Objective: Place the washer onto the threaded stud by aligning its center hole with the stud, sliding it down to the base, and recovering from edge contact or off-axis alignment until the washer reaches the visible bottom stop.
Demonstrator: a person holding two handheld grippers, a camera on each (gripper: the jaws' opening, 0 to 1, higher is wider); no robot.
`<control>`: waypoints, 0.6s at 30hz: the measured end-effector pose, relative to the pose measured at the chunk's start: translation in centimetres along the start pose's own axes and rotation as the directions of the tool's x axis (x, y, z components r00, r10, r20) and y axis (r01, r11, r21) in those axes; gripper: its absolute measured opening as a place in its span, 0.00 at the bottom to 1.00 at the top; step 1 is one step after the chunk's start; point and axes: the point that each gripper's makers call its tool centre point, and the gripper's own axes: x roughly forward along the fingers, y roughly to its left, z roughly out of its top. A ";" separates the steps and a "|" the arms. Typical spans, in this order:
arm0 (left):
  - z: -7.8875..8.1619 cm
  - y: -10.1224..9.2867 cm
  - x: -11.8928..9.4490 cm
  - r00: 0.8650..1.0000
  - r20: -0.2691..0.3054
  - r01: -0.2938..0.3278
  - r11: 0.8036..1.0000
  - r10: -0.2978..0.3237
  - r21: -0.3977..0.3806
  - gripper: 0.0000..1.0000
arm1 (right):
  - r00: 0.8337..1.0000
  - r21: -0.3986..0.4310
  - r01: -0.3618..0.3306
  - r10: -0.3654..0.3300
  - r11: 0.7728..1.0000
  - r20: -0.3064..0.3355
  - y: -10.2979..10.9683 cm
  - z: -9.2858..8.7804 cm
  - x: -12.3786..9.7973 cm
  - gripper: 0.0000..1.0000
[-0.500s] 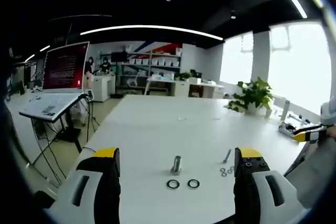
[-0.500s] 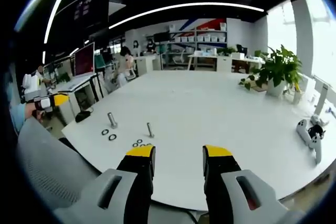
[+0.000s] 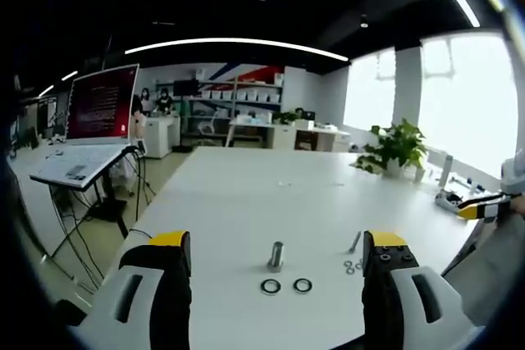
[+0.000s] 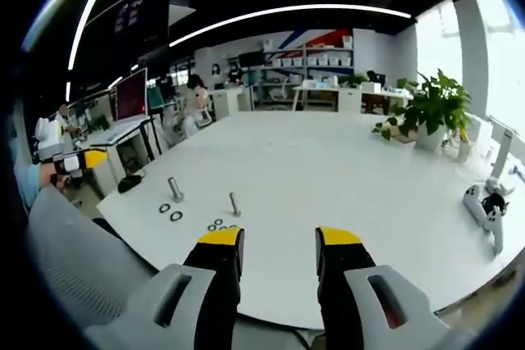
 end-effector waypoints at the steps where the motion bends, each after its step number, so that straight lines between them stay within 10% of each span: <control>1: 0.0 0.0 0.0 1.000 0.000 0.001 1.000 -0.001 0.001 0.86 | 1.000 0.000 0.000 0.000 1.000 0.000 0.0 0.0 0.0 0.37; 18: -0.2 -0.1 0.1 1.000 -0.009 0.007 1.000 -0.007 -0.006 0.83 | 1.000 0.006 0.007 -0.007 1.000 -0.001 -0.1 0.1 0.0 0.38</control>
